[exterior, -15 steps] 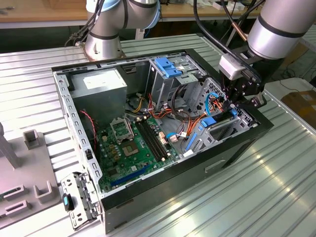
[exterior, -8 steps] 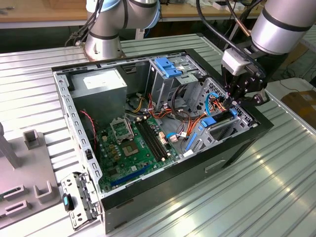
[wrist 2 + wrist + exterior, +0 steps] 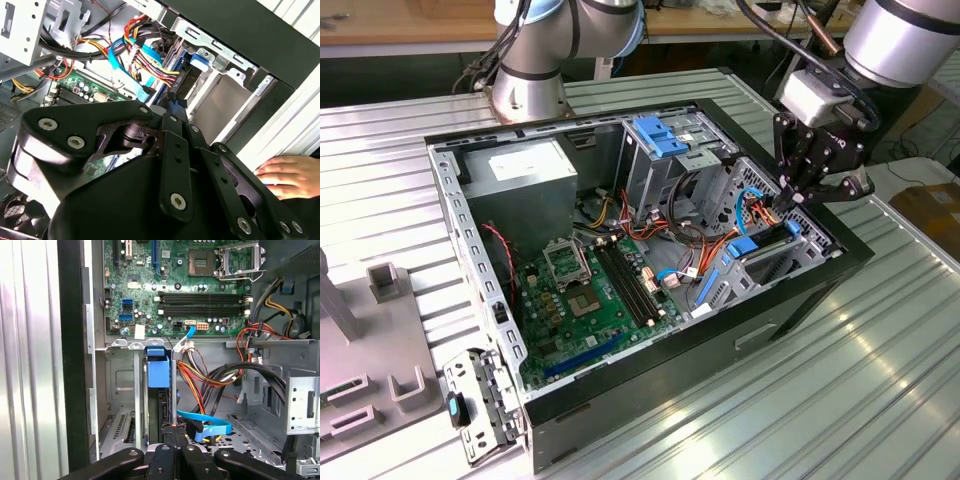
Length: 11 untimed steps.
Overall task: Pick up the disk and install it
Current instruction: 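Insert the second disk wire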
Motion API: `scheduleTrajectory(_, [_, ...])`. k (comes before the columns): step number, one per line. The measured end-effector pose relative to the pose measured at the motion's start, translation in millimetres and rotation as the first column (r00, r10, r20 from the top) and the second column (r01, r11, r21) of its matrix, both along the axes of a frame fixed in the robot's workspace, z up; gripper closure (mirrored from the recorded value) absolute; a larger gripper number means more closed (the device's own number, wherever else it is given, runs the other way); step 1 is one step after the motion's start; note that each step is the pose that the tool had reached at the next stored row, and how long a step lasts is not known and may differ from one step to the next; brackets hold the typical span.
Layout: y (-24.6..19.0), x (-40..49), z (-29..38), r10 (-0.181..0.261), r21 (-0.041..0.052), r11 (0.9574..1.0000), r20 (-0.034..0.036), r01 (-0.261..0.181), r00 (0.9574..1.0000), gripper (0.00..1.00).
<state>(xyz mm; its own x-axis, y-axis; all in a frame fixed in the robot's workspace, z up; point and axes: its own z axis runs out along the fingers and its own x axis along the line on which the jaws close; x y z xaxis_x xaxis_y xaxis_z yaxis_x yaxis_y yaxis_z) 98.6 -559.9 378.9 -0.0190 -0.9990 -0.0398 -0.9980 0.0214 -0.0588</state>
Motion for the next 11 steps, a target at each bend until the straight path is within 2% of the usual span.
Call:
scheduleTrajectory(2, [3.4,1.7,3.6,0.000,-0.0001,1.0000,-0.0264,0.000,0.9997,0.89])
scheduleTrajectory(3, [7.1,3.0,6.6,-0.001,-0.0001,1.0000,-0.0355,0.001,0.9994,0.89])
scheduleTrajectory(4, [8.7,4.0,6.7,-0.001,-0.0005,1.0000,-0.0392,0.001,0.9992,0.89])
scheduleTrajectory(7, [10.7,4.1,6.7,-0.001,-0.0059,1.0000,-0.0405,0.001,0.9992,0.89])
scheduleTrajectory(8, [13.5,4.6,6.8,-0.002,-0.0164,0.9999,-0.0425,0.001,0.9991,0.89])
scheduleTrajectory(9, [15.7,5.1,6.8,-0.002,-0.0225,0.9997,-0.0439,0.001,0.9990,0.89])
scheduleTrajectory(11, [18.1,6.2,6.8,-0.002,-0.0258,0.9997,-0.0457,0.001,0.9990,0.89])
